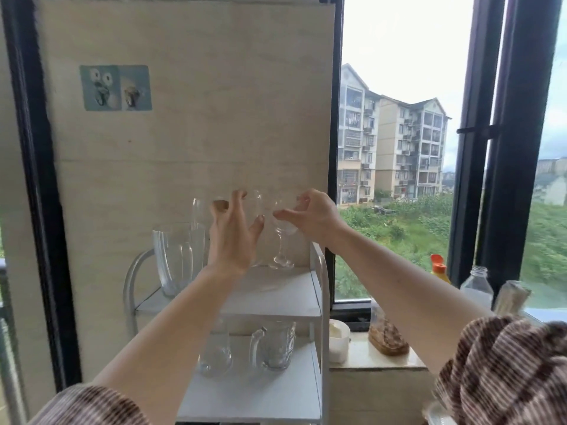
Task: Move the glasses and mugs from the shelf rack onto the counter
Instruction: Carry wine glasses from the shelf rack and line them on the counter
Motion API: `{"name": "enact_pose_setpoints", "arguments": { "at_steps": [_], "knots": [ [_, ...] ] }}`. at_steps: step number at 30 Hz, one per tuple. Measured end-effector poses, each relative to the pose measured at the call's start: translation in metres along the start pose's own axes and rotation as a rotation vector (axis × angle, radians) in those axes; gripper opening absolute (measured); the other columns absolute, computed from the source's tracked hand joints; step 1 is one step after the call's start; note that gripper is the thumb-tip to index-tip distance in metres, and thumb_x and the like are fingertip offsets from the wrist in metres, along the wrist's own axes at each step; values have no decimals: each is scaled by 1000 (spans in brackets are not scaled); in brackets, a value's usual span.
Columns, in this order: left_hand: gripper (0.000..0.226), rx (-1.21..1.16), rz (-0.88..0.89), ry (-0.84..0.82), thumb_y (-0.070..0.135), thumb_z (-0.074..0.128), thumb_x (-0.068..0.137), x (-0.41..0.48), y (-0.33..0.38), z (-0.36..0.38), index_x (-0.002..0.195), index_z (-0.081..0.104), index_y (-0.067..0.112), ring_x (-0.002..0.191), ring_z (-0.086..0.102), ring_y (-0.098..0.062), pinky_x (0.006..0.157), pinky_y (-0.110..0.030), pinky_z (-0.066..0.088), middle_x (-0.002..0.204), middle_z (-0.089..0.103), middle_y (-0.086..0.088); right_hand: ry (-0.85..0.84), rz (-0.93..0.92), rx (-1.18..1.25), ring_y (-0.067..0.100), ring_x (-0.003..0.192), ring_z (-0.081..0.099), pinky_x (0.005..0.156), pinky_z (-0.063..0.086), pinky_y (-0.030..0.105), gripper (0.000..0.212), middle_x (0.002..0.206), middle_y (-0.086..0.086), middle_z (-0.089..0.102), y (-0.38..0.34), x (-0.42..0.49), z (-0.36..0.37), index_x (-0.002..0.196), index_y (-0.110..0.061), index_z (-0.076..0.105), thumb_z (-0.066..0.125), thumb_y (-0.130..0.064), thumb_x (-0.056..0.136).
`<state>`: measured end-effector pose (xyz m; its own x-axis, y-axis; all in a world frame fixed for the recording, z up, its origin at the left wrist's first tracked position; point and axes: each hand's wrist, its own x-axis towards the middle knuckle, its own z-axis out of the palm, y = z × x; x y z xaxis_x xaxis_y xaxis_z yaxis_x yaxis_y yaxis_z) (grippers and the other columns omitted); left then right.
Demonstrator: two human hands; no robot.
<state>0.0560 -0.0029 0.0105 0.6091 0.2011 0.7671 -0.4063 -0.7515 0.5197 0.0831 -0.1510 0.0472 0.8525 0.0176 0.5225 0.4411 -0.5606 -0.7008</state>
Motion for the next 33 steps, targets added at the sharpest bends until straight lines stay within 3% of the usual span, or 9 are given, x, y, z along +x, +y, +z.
{"name": "enact_pose_setpoints", "arguments": {
  "at_steps": [3, 7, 11, 16, 21, 25, 28, 31, 33],
  "knots": [
    [48, -50, 36, 66, 26, 62, 90, 3, 15, -13, 132, 45, 14, 109, 53, -34, 79, -27, 29, 128, 50, -16, 75, -40, 67, 19, 98, 61, 84, 53, 32, 69, 111, 4, 62, -12, -11, -20, 125, -9, 52, 80, -43, 72],
    [47, -88, 123, 85, 28, 65, 88, -6, 40, -20, 130, 48, 15, 103, 56, -32, 78, -29, 33, 126, 54, -13, 132, -52, 125, 15, 89, 65, 68, 51, 21, 57, 101, 1, 65, -13, -33, -53, 117, -12, 55, 80, -40, 74],
    [49, -88, 241, 17, 33, 66, 87, -18, 63, -18, 129, 48, 17, 93, 60, -28, 76, -31, 38, 125, 56, -10, 155, -35, 200, 22, 92, 69, 83, 58, 38, 45, 96, 3, 69, -4, -57, -94, 105, -15, 58, 82, -35, 72],
    [59, -144, 307, -59, 35, 69, 84, -41, 116, -10, 134, 44, 17, 81, 58, -20, 75, -33, 45, 122, 60, -13, 204, -8, 150, 30, 96, 68, 88, 57, 46, 58, 103, 11, 70, 14, -102, -163, 120, -9, 57, 82, -34, 73],
    [78, -302, 310, -212, 37, 74, 80, -99, 187, 14, 143, 32, 19, 103, 63, -27, 85, -35, 47, 134, 55, -14, 240, 67, 34, 20, 99, 66, 89, 56, 41, 73, 103, 2, 67, 45, -170, -236, 129, -7, 53, 82, -41, 71],
    [85, -412, 255, -372, 37, 76, 78, -184, 271, 43, 146, 28, 16, 94, 62, -17, 79, -29, 46, 129, 57, -11, 318, 170, -19, 21, 97, 66, 86, 57, 39, 68, 100, 4, 66, 83, -262, -321, 124, -7, 55, 84, -36, 70],
    [87, -479, 173, -417, 34, 76, 79, -213, 286, 61, 148, 26, 12, 93, 60, -14, 74, -28, 48, 131, 57, -11, 298, 228, -27, 17, 89, 63, 75, 55, 29, 61, 94, 0, 63, 103, -286, -333, 118, -9, 56, 84, -33, 71],
    [89, -519, 143, -523, 33, 75, 79, -278, 333, 83, 148, 26, 7, 94, 61, -15, 77, -19, 46, 130, 57, -7, 318, 321, -46, 16, 91, 62, 70, 50, 23, 61, 102, 2, 63, 124, -352, -378, 121, -13, 55, 83, -34, 72],
    [90, -554, 137, -606, 36, 77, 76, -328, 371, 95, 147, 30, 8, 98, 63, -16, 86, -28, 51, 129, 59, -7, 354, 396, -46, 16, 91, 63, 69, 51, 23, 63, 105, 4, 64, 142, -402, -415, 123, -10, 55, 84, -32, 72]
  ]
}}
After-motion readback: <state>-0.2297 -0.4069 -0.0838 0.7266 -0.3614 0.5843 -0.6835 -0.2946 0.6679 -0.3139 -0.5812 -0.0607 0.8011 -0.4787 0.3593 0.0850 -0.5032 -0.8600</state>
